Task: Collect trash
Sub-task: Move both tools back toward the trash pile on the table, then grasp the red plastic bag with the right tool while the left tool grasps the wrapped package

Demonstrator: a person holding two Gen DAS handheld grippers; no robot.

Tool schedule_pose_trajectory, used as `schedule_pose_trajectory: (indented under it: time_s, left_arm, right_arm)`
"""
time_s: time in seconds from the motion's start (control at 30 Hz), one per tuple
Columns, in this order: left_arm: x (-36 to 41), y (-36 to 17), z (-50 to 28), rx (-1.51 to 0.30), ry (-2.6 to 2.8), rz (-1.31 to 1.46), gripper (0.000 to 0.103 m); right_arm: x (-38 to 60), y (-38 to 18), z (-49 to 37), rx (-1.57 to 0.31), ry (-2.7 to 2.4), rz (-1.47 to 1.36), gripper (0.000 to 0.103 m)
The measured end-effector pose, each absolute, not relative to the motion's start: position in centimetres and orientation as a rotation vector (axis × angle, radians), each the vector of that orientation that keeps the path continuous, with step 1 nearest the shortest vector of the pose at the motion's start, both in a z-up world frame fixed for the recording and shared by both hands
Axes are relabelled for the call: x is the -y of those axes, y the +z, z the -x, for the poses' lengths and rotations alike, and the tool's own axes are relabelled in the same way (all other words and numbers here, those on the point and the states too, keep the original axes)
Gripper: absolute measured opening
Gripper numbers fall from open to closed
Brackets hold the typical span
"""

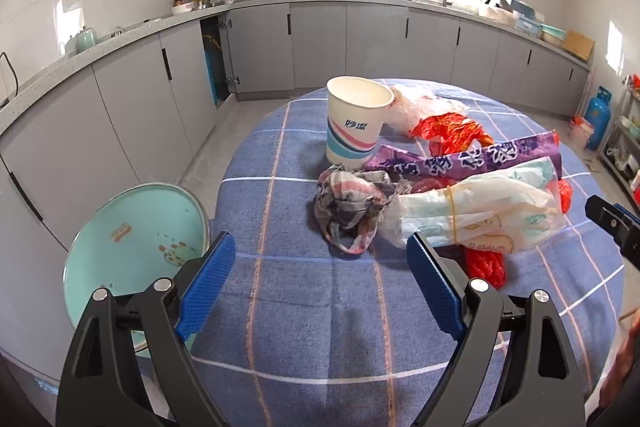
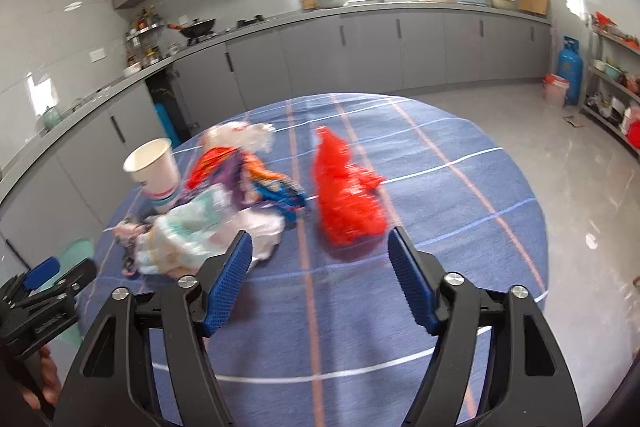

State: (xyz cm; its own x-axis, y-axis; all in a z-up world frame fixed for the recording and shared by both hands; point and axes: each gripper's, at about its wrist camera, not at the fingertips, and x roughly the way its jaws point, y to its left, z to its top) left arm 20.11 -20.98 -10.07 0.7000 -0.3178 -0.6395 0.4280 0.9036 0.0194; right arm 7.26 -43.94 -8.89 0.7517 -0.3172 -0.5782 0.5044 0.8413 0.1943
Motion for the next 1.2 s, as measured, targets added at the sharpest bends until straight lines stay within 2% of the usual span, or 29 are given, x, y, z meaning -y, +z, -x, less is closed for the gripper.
schedule_pose_trajectory:
  time_s: [0.27, 0.4, 0.43, 0.5, 0.57, 0.67, 0.93, 1.03, 1.2]
  left_arm:
    - [23.7, -10.3, -20.4, -0.724, -0.503, -0.148, 0.082]
    - [23.7, -10.1, -20.2, -0.711, -0.511, -0.14, 0.082]
    - [23.7, -10.1, -20.2, -0.715, -0.511, -0.138, 0.082]
    - [24.0, -10.4, -20.3, -0.729, -0.511, -0.139, 0.082]
    - [24.2, -10.7, -20.6, -0.741, -0.501, -0.14, 0.082]
    - [24.6, -10.3, -20.7, -0.722, -0.508, -0.135, 0.083]
    - [26.9, -9.5, -20.1, -0.674, -0.599, -0.175, 0.096]
    - [28.3, -10.1, -19.6, -0.689, -0.633, -0.195, 0.096]
    - [30.1, -10.1, -18.9, -0.601, -0.63, -0.314, 0.096]
  right_arm:
    - [47.5, -8.8, -10.1, -0.593, -0.469, -0.34, 0.064]
    - [49.2, -10.4, -13.1, -0.69, -0.438, -0.361, 0.063]
    - [49.7, -11.1, -13.7, -0.721, -0.422, -0.379, 0.061]
    - [50.0, -11.9, -14.2, -0.763, -0.408, -0.379, 0.047]
    - [50.1, -12.7, -14.5, -0.799, -0.383, -0.383, 0.027]
    - [49.9, -13.0, -13.4, -0.788, -0.38, -0.387, 0.016]
    - [48.7, -10.6, -8.0, -0.671, -0.426, -0.384, 0.014]
    - [48.3, -10.8, -7.3, -0.673, -0.431, -0.374, 0.014]
    - [48.4, -11.6, -7.1, -0.7, -0.427, -0.406, 0.015]
